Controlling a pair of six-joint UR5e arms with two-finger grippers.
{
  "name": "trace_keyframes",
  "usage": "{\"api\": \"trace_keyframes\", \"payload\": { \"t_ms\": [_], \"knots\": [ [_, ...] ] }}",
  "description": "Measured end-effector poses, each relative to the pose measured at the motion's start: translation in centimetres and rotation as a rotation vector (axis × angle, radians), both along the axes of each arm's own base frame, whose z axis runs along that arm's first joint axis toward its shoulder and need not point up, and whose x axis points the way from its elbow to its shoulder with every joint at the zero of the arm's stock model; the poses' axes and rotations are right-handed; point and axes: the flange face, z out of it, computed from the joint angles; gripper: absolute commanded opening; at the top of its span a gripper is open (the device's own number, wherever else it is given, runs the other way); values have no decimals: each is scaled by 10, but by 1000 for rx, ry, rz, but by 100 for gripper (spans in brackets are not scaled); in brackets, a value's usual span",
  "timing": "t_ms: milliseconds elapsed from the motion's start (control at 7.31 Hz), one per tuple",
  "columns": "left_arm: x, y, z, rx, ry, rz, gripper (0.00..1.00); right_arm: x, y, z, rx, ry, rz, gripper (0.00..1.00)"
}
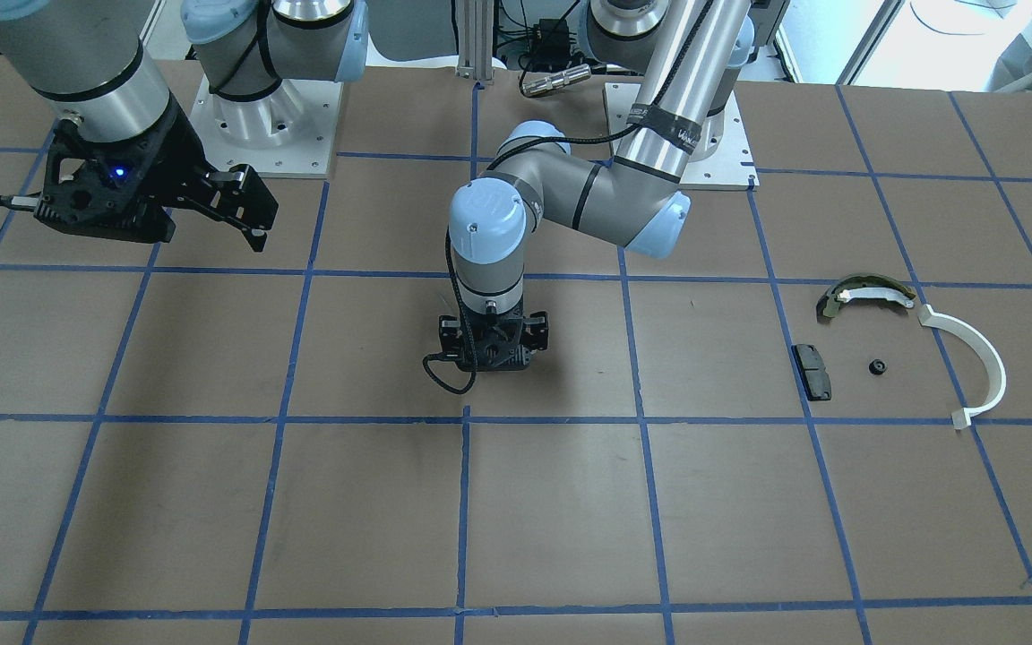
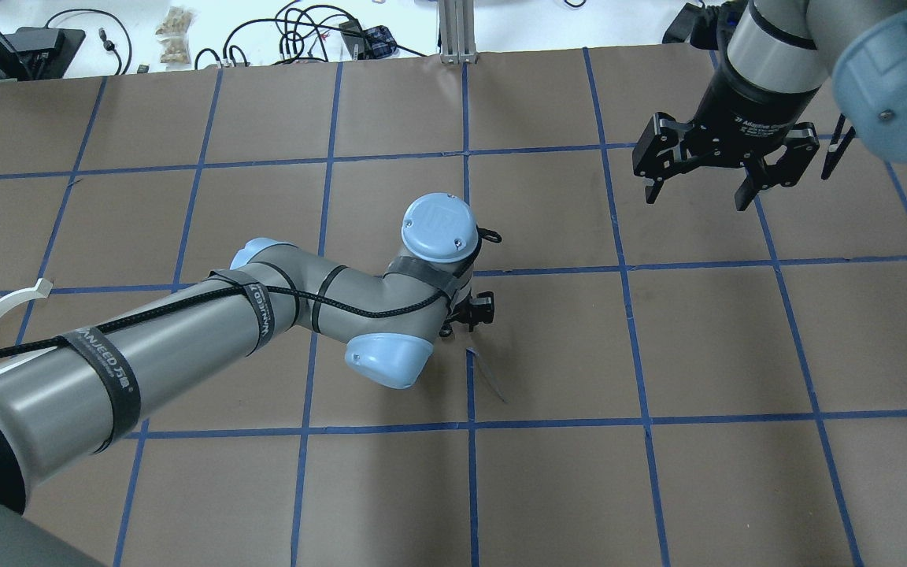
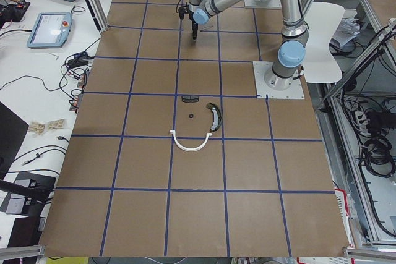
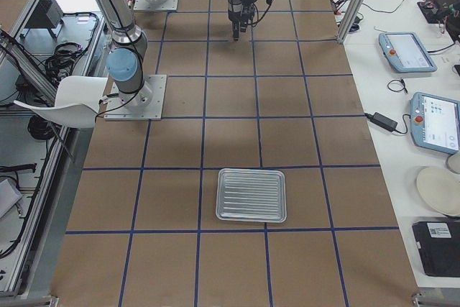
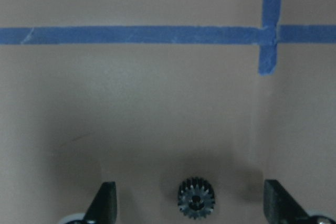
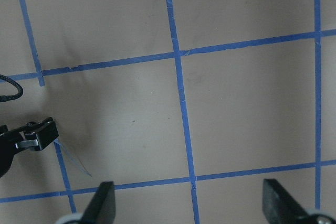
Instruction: Place bearing gear from tray to pile
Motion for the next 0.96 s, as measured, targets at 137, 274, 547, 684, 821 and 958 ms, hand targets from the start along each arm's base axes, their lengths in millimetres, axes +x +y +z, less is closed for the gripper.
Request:
{"api": "trace_keyframes", "payload": {
  "t_ms": [137,274,547,684,821,958],
  "knots": [
    [-1,1,1,-4,5,-2,42,0,0,-1,2,4,2,100],
    [-3,3,2,1,15,-4,42,0,0,-2,3,3,2,100],
    [-6,9,-2,22,25,-7,13,0,-1,-2,3,-1,4,100],
    [-6,11,0,27,28,-9,4,0,-1,-3,2,-1,5,100],
    [-5,9,7,23,31,-10,1,0,-1,-3,3,2,6,100],
    [-3,4,19,6,35,-8,1,-1,-1,-5,5,4,7,100]
  ]
}}
